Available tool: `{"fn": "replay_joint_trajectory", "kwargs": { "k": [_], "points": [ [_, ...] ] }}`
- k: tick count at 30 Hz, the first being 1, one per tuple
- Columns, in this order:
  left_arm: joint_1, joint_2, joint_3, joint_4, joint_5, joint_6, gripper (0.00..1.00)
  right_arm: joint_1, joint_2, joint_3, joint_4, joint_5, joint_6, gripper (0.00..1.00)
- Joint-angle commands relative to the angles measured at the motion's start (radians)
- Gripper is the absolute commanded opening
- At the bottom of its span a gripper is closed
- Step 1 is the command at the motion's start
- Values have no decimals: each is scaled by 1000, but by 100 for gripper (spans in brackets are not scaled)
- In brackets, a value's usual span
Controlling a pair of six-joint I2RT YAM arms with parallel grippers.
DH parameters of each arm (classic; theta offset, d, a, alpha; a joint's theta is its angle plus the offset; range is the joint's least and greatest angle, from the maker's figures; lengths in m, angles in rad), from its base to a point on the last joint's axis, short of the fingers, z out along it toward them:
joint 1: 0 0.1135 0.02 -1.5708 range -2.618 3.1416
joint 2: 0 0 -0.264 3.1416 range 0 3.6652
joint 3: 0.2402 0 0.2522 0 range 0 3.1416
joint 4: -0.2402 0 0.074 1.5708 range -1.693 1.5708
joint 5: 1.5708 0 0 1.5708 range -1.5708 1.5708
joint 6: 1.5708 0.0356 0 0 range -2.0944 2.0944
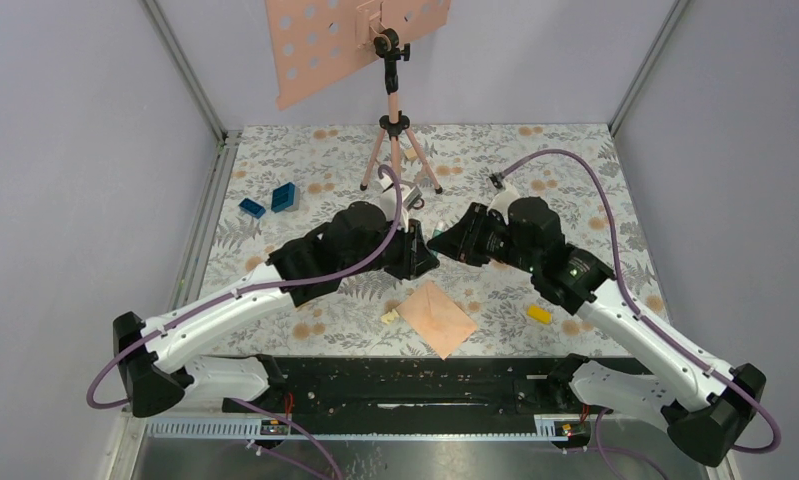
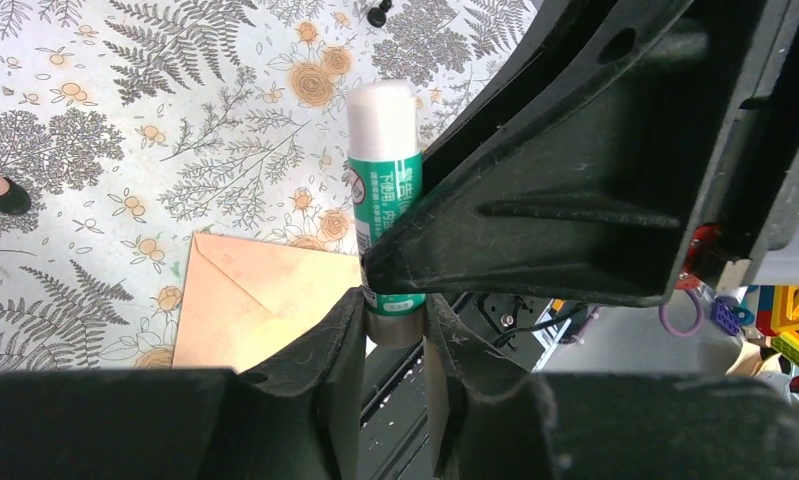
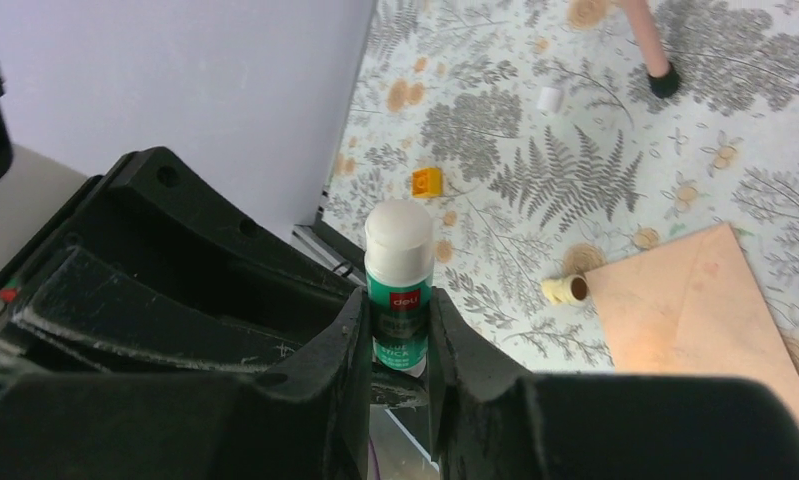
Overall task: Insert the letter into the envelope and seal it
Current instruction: Screw the solid glue.
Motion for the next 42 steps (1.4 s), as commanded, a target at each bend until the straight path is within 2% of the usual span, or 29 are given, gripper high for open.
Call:
{"fn": "replay_joint_trajectory", "kwargs": {
  "k": [1,7,16,20,24,28,29,31,33,34,37,42],
  "points": [
    [4,-84,0,109,23,-11,0,11,-81,-120,283,-103,-18,0],
    [65,-177,-81,250,237,-57,0,10,-149,-276,613,-219,-24,0],
    [177,-240,-177,594,552,-242,0,11,-114,-339,927,-420,99,0],
    [201,-225,-199,737,664,-336,0,10,-110,-335,989,-468,130,0],
    [214,-211,-213,831,707,-409,0,11,-112,-313,999,-529,140,0],
    [220,-214,-206,781,672,-409,0,9,-123,-291,950,-541,126,0],
    [221,-214,-203,759,661,-398,0,10,-127,-286,929,-538,118,2],
    [222,-216,-199,720,645,-383,0,10,-135,-275,888,-524,100,30],
    [223,-215,-195,693,635,-377,0,11,-146,-258,849,-503,76,51],
    [222,-213,-193,680,633,-375,0,10,-151,-250,836,-493,62,57],
    [223,-206,-181,635,621,-365,0,11,-161,-215,791,-484,13,63],
    [223,-197,-179,635,629,-362,0,12,-178,-160,701,-439,-57,65]
  ]
}}
